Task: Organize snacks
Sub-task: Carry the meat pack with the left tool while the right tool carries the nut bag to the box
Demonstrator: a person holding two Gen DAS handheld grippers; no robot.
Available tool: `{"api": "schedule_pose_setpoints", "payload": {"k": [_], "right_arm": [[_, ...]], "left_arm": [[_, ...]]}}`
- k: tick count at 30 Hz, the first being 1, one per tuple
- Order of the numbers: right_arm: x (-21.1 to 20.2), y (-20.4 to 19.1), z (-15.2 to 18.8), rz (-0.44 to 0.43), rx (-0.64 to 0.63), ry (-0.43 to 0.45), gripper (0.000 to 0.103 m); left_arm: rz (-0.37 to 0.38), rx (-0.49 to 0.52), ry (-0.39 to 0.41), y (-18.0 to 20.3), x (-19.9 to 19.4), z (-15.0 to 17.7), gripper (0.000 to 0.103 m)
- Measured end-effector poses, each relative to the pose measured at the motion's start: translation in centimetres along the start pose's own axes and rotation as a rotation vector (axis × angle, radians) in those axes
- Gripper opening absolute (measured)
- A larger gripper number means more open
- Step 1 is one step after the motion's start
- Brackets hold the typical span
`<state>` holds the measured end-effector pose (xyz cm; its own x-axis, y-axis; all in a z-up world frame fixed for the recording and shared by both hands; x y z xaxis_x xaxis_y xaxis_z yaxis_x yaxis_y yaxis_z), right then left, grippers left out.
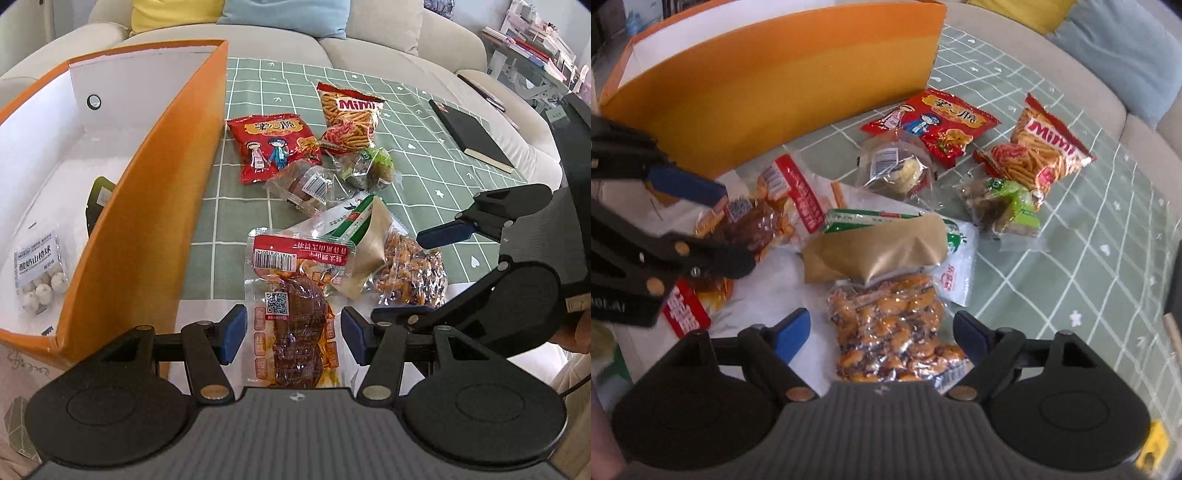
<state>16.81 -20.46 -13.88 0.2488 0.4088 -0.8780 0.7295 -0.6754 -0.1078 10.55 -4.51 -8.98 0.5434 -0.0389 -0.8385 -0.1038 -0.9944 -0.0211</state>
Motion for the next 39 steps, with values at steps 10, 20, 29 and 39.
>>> {"api": "schedule_pose_setpoints", "payload": {"k": [10, 20, 29, 39], "right_arm": [[0.4, 0.1, -0.3, -0.037, 0.119, -0.003, 0.075], [-0.2, -0.3, 0.1, -0.005, 0.255, -0.016, 0.072], [-4.4, -1.9, 1.3, 0.019, 0.337, 0.083, 0.071], [-10.2, -3.1, 0.2, -0.009, 0.447, 0.323, 0.071]], "left_arm": [[0.011, -0.004, -0.005, -0.1, 0.1, 0.1, 0.063], [0.045, -0.015, 0.025, -0.2, -1.2, -0.1, 0.063], [0.098, -0.034, 0.109, -0.4, -4.5, -0.9, 0.063], [0.139, -0.118, 0.226, -3.1, -10.1, -3.5, 0.063]]}}
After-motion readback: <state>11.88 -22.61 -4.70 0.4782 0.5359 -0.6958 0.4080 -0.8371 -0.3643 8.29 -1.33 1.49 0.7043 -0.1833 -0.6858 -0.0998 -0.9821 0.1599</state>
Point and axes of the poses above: each gripper's, at about its wrist camera, not at the fingertips, and x roughly the way its jaws point, y to its right, z to its underside, the point moved 2 cm from there along x, roughly the way its jaws point, and after that the axes turned 12 degrees about -z, right-handed, at the moved point
